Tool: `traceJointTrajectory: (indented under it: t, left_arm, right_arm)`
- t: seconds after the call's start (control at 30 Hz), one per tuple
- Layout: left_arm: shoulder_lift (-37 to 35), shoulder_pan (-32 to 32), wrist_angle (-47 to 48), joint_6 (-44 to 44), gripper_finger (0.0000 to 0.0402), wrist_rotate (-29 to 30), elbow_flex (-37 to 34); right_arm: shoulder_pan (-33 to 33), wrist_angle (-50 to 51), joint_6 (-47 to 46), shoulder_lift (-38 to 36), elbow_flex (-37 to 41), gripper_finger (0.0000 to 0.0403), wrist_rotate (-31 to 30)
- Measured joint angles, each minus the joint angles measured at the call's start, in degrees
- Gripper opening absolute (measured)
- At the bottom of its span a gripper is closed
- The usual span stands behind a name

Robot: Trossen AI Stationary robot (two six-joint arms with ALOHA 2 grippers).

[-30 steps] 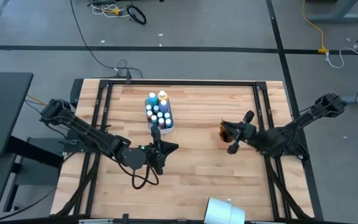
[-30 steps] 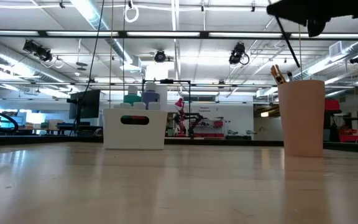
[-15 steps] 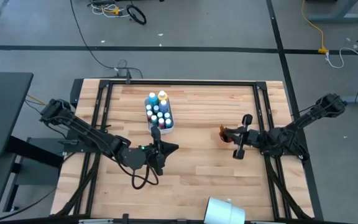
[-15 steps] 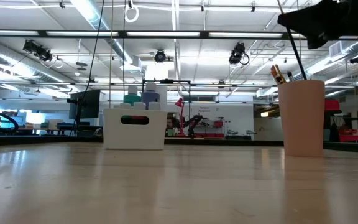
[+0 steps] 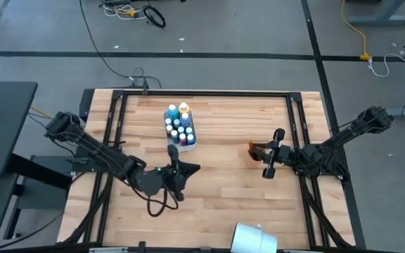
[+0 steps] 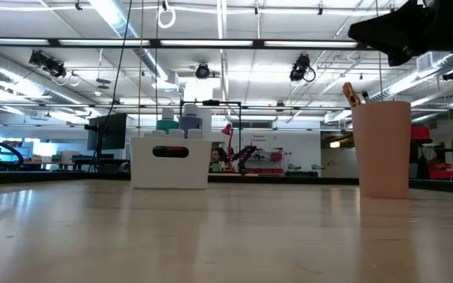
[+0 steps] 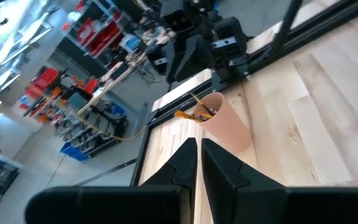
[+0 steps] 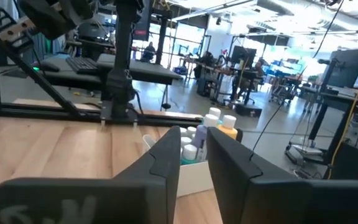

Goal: Pick & Place Paint Supplies
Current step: Return to Home Position

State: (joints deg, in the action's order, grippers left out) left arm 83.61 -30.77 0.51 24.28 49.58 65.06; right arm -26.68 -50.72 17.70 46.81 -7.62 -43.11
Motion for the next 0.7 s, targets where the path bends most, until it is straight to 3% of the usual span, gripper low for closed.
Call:
traceJointTrajectory:
  t: [0.23,0.5,0.57,0.7]
  left_arm:
    - [-1.59,-7.03,0.11,-1.28,0.0029,16.43,-0.02]
    - [-13.9,-13.38,6.39,-3.34,0.0016,18.05,-0.04]
    - [-18.85,-13.41,12.59,-7.44,0.0009,14.47,-0.04]
    - [-28.45,-10.77,20.68,-15.27,0.0006,-3.62,-1.71]
  right_arm:
    - [-0.04,-6.06,-0.35,0.0,0.0,0.0079,0.52]
    - [-1.97,-11.12,-0.47,0.0,-0.02,0.0075,0.61]
    - [-2.05,-10.12,0.76,0.0,-0.02,0.0076,0.58]
    - [-2.05,-9.86,7.66,0.02,-0.02,0.0074,-1.72]
